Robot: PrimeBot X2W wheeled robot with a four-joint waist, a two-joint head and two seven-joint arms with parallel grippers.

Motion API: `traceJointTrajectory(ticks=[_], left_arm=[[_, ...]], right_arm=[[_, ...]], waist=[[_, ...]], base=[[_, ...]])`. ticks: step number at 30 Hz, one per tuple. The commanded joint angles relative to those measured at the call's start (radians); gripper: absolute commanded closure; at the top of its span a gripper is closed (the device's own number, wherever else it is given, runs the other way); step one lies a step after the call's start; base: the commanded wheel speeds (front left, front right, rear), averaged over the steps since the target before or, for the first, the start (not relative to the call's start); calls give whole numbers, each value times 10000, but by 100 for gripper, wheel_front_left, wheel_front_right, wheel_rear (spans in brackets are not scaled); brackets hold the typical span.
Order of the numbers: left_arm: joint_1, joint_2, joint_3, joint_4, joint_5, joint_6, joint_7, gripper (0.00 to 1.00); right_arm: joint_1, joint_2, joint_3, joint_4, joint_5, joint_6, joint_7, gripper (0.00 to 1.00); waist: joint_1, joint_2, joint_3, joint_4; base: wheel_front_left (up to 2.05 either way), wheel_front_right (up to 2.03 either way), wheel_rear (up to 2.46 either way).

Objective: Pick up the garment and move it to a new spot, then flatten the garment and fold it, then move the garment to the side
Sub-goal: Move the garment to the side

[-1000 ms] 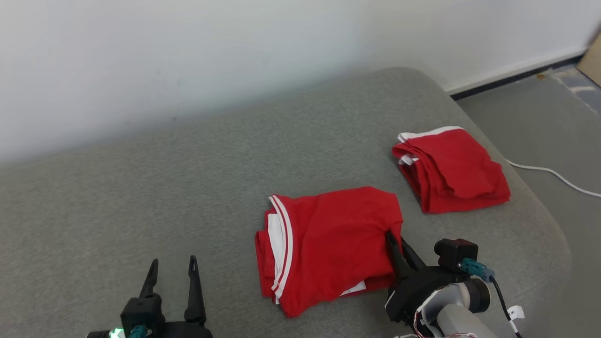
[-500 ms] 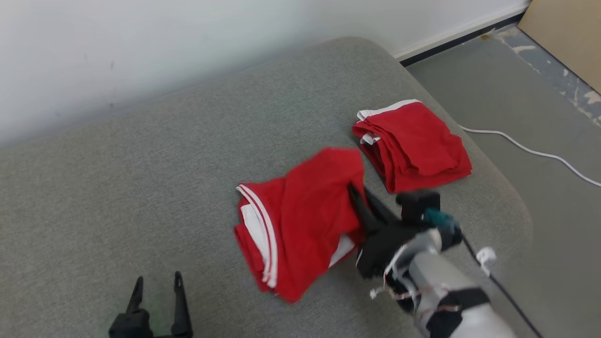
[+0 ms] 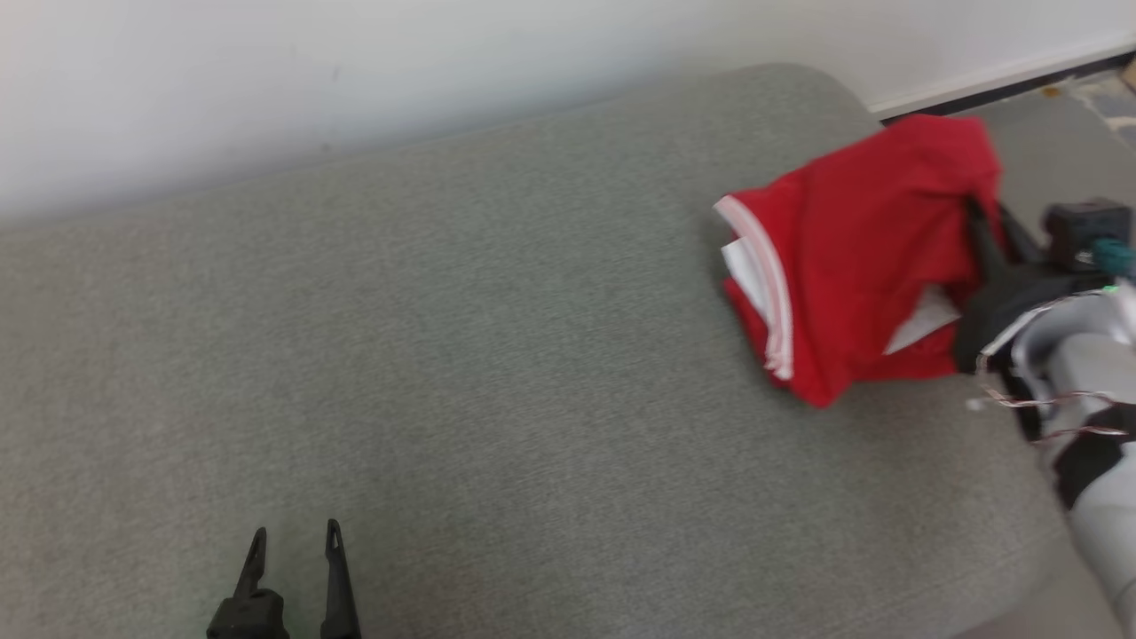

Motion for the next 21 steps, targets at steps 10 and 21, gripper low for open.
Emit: traceJointTrajectory(ticks=[10, 21], left_arm=[[-204, 20, 132, 74, 175, 92, -29, 0], [110, 23, 581, -82, 88, 273, -29, 0]], right_arm=[[-167, -926, -3472, 479, -2781, -29, -37, 0], [2603, 2355, -4176, -3217, -3281, -29, -39, 0]], waist=[[0, -1, 420, 876], [0, -1, -91, 1278]], base=[[0, 0, 0], [0, 0, 0]])
